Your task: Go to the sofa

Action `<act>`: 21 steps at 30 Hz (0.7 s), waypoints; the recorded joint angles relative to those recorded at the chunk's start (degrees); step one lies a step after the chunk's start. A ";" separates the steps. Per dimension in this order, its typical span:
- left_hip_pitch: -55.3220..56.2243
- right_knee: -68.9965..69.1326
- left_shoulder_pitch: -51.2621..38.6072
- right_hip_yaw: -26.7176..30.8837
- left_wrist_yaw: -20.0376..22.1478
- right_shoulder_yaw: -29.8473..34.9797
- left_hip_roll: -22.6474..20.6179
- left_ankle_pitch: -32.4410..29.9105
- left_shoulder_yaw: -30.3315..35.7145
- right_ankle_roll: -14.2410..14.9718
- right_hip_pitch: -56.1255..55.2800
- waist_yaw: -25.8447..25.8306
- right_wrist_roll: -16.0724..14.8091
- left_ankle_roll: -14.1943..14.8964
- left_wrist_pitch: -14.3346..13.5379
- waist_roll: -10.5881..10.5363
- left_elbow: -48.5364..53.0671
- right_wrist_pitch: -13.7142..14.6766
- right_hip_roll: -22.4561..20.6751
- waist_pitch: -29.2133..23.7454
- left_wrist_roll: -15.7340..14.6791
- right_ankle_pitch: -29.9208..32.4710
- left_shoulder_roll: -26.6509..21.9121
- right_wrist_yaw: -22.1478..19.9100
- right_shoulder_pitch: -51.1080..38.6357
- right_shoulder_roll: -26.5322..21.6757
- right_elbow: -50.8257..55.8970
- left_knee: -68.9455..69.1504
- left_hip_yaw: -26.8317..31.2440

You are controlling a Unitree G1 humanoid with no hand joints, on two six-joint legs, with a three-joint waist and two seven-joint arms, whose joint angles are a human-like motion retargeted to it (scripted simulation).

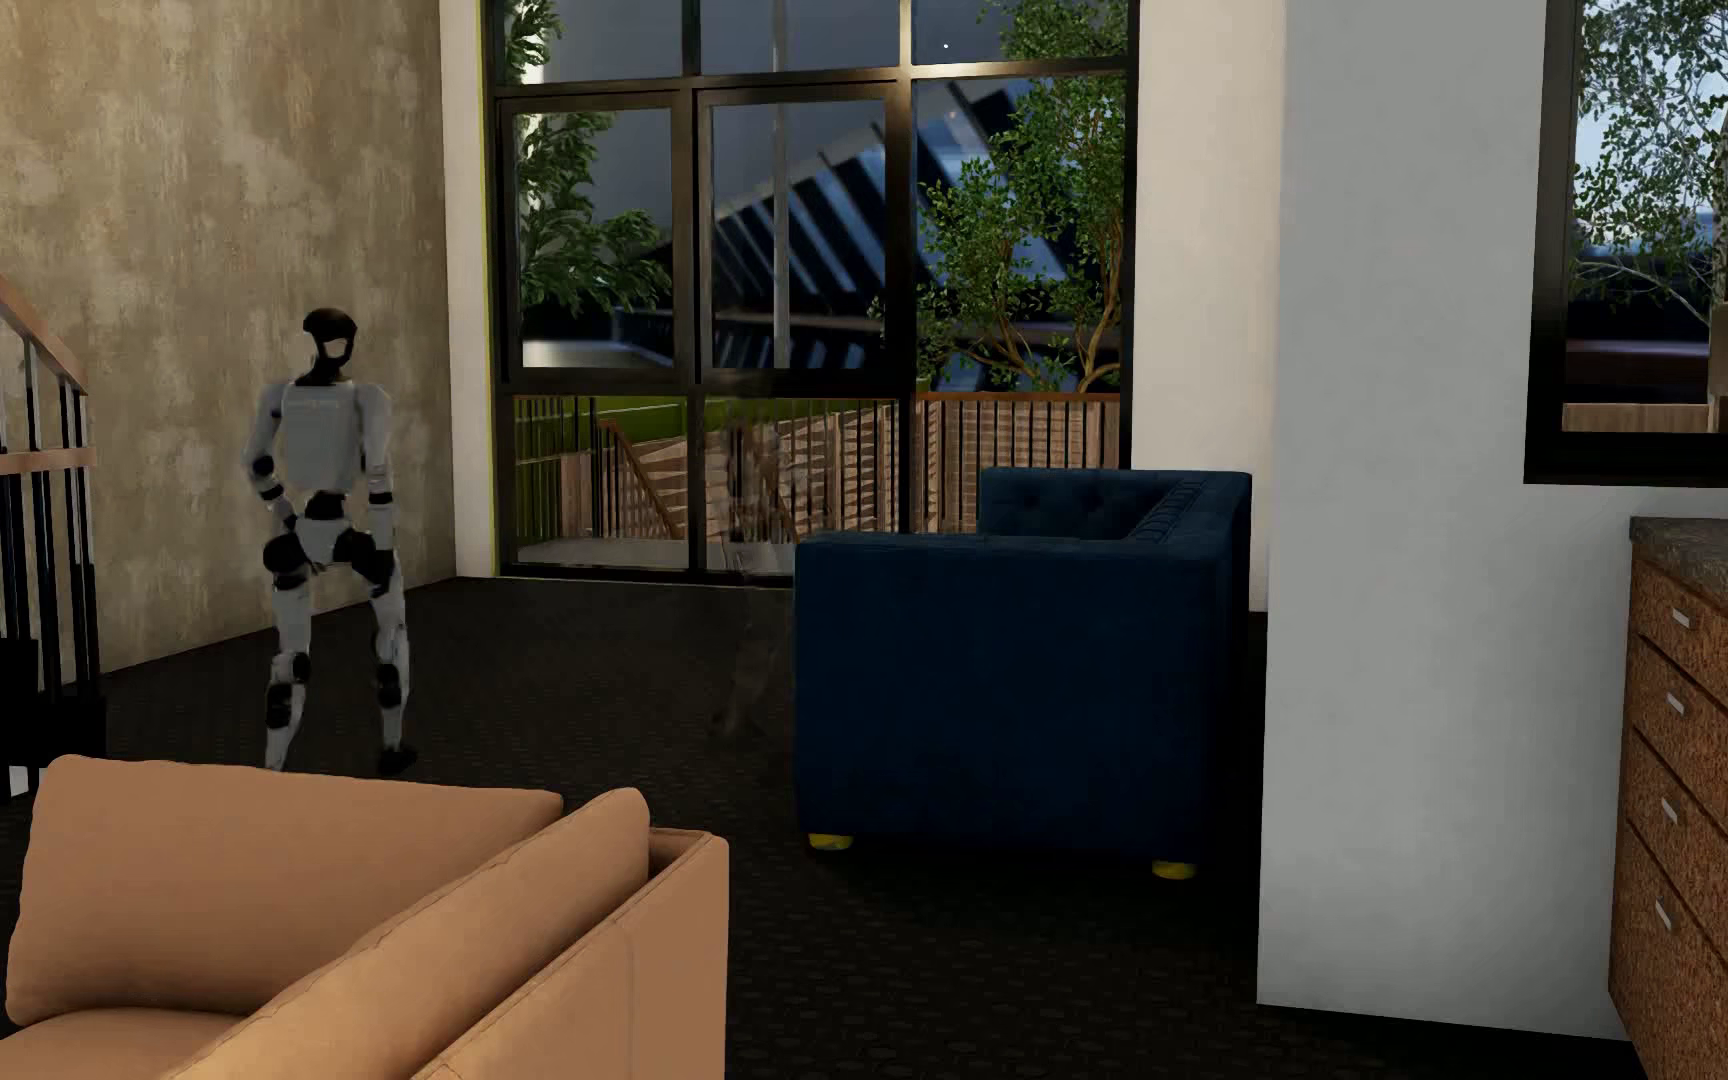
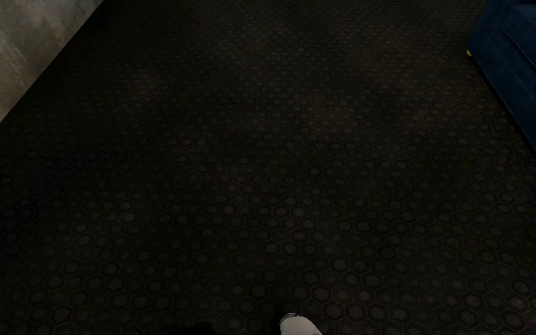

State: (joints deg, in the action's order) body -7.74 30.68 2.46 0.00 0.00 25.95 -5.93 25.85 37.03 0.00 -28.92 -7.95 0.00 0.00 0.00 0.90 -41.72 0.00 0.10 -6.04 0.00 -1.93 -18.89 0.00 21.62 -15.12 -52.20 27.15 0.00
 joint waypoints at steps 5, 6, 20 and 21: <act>-5.28 -3.11 0.22 0.00 0.00 1.84 1.11 1.53 -0.63 0.00 -2.57 -1.88 0.00 0.00 0.00 -0.69 -2.02 0.00 0.84 3.23 0.00 -1.03 0.58 0.00 1.79 0.47 -7.99 -0.02 0.00; -5.87 -1.63 1.31 0.00 0.00 1.77 1.99 -2.66 -2.06 0.00 -3.98 -1.96 0.00 0.00 0.00 -1.75 -3.80 0.00 0.35 4.44 0.00 4.87 1.29 0.00 1.59 0.23 -9.63 0.39 0.00; 31.72 -7.10 11.91 0.00 0.00 -7.78 3.32 -32.18 -4.17 0.00 32.20 19.14 0.00 0.00 0.00 -3.37 -19.87 0.00 -9.00 2.51 0.00 -13.34 -1.00 0.00 -19.97 -4.31 4.36 23.56 0.00; 32.88 -8.07 12.62 0.00 0.00 -8.61 3.07 -34.97 -3.32 0.00 34.73 20.21 0.00 0.00 0.00 -2.95 -19.52 0.00 -8.31 2.58 0.00 -15.09 -1.31 0.00 -20.92 -4.04 6.84 15.41 0.00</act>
State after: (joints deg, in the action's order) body 25.14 22.61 15.08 0.00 0.00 17.35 -2.86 -9.13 33.71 0.00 5.81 12.27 0.00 0.00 0.00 -2.05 -61.24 0.00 -8.21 -3.46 0.00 -17.02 -20.20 0.00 0.70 -19.16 -45.37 42.57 0.00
